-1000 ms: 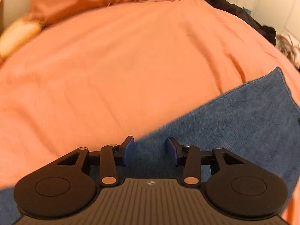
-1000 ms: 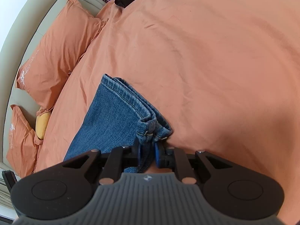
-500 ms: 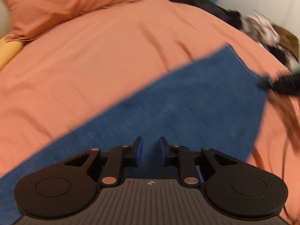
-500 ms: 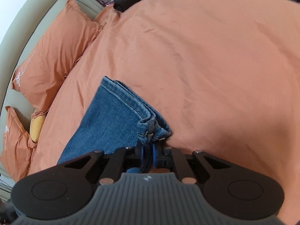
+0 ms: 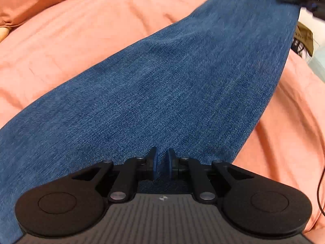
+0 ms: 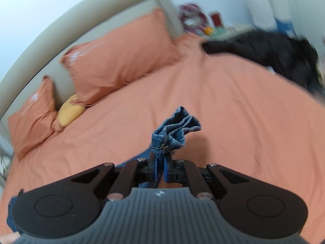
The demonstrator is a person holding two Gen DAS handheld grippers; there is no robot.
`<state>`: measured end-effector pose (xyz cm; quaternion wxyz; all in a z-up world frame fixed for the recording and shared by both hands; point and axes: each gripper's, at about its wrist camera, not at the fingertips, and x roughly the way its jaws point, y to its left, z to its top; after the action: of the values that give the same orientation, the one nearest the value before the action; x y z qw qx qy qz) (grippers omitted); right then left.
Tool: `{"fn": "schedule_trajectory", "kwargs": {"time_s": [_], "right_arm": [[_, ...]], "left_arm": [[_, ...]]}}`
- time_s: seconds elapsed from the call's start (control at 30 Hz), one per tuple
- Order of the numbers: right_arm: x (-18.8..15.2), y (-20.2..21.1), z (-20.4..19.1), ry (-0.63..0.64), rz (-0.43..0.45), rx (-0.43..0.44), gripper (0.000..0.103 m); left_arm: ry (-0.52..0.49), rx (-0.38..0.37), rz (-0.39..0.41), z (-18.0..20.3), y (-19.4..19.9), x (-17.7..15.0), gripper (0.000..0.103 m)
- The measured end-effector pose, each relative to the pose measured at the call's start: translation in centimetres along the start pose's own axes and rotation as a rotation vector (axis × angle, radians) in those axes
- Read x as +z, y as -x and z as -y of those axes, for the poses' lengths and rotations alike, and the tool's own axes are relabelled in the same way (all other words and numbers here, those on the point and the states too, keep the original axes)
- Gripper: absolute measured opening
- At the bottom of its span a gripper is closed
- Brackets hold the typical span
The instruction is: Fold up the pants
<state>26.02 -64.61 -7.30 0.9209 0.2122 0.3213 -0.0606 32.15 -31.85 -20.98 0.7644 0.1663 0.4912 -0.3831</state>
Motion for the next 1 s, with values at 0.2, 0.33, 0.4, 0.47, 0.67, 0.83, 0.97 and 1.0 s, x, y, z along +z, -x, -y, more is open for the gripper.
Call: {"fn": "schedule_trajectory", "kwargs": {"time_s": [0.2, 0.33, 0.4, 0.47, 0.67, 0.83, 0.97, 1.0], "right_arm": [[1.9, 4.4, -9.5, 0.224, 0.038, 0.035, 0.001], [1.7, 5.9, -16.2, 0.355, 0.031, 0.042, 0.001], [1.3, 6.4, -19.5, 0.400, 0.029, 0.059, 0.001], [0.7, 6.6, -22.8, 0.435, 0.021, 0.085, 0.001], [-2.6, 5.4, -32.6, 0.532, -0.036, 0.127, 0.001], [-7.2, 2.0, -38.4, 0.540, -0.124, 0.185, 0.001], [-12.5, -1.8, -41.2, 0.521, -0.221, 0.233, 0.001], [-14.0, -3.0, -41.7, 0.516, -0.252, 0.239, 0.001]], "left_arm": [[-0.030, -0.028, 0.021, 1.0, 3.0, -4.6, 0.012], [0.016, -0.089, 0.011, -0.3, 5.0, -7.5, 0.014], [0.010, -0.073, 0.026, -0.9, 6.6, -9.1, 0.014], [0.023, -0.058, 0.046, -2.1, 8.6, -10.9, 0.014], [0.109, 0.038, 0.129, -7.6, 15.2, -14.6, 0.014], [0.215, 0.119, 0.183, -11.8, 19.8, -17.9, 0.014], [0.288, 0.161, 0.209, -14.5, 21.1, -19.7, 0.014], [0.306, 0.169, 0.210, -15.0, 21.3, -20.2, 0.014]]}}
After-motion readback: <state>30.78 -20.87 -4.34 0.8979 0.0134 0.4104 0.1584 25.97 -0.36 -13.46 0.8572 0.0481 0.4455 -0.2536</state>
